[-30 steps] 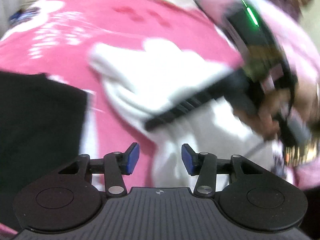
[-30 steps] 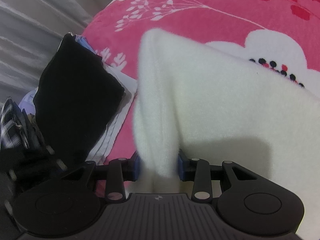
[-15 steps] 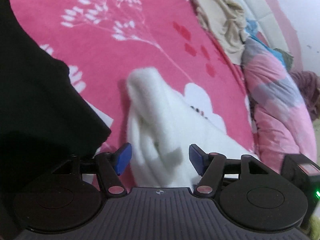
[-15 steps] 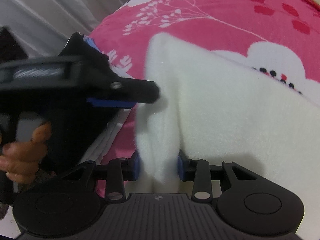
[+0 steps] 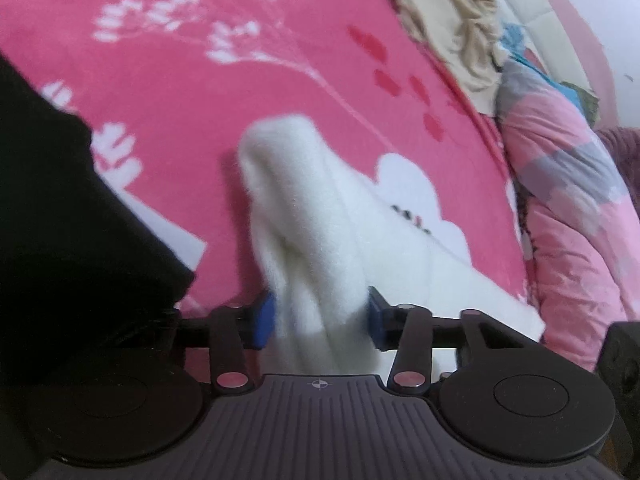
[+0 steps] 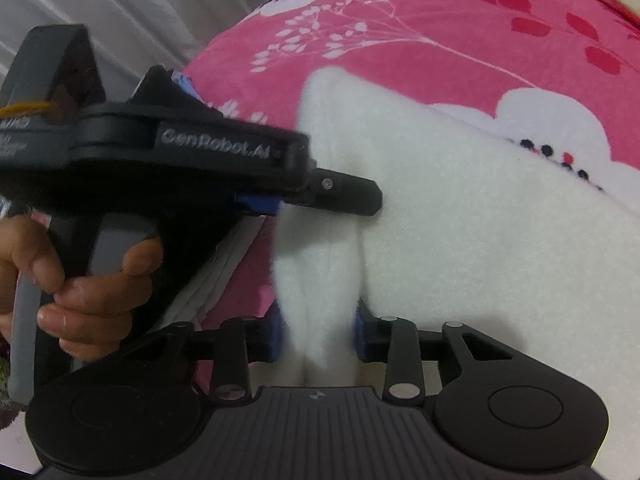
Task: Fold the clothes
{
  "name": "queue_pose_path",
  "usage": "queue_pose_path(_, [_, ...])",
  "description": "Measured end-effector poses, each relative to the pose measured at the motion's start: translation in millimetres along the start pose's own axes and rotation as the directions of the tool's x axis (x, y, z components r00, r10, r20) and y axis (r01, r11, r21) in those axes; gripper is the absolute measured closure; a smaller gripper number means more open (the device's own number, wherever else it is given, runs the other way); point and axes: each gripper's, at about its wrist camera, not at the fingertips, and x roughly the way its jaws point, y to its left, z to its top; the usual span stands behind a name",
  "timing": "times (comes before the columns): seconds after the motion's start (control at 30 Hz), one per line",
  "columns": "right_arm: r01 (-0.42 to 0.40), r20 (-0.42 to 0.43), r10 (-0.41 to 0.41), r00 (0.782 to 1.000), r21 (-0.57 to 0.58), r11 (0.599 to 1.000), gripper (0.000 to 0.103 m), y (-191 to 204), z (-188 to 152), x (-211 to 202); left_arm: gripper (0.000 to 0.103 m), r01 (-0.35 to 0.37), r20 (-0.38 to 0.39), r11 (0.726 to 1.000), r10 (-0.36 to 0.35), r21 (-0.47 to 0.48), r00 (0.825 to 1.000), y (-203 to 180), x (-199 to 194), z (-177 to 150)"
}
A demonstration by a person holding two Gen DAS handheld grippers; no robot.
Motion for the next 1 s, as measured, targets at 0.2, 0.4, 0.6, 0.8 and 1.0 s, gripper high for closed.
queue_pose_path(0.2, [-0.042,0.086,0.040,0.995,0.030,0.999,0.070,-10,-16,-39,0.065,0.041,-0.014,0.998,-0.040,0.055,0.999,-33,-34,-14])
queue_pose_path(0.4, [-0.087,0.201,0.066,0.977,0.096,0.992,0.071,-30,-38,-80,0.066,0.041,-0.045,0.987,-0.034,0.154,0.998,-87,-43,-23])
queue_pose_path(0.6, [-0.123,0.283,0.069,0.957,0.178,0.976,0.071,-57,-59,-110,0.066,0.052,-0.084,0.968,-0.032,0.247,0.996,-138,-30,-32])
queue_pose_path(0.8, [-0.178,0.372,0.063,0.926,0.286,0.941,0.071,-94,-87,-137,0.067,0.068,-0.130,0.943,-0.027,0.325,0.991,-178,-8,-41])
queue_pose_path(1.0, [-0.245,0.448,0.051,0.892,0.386,0.889,0.071,-128,-115,-154,0.067,0.095,-0.182,0.919,-0.026,0.382,0.983,-212,25,-46])
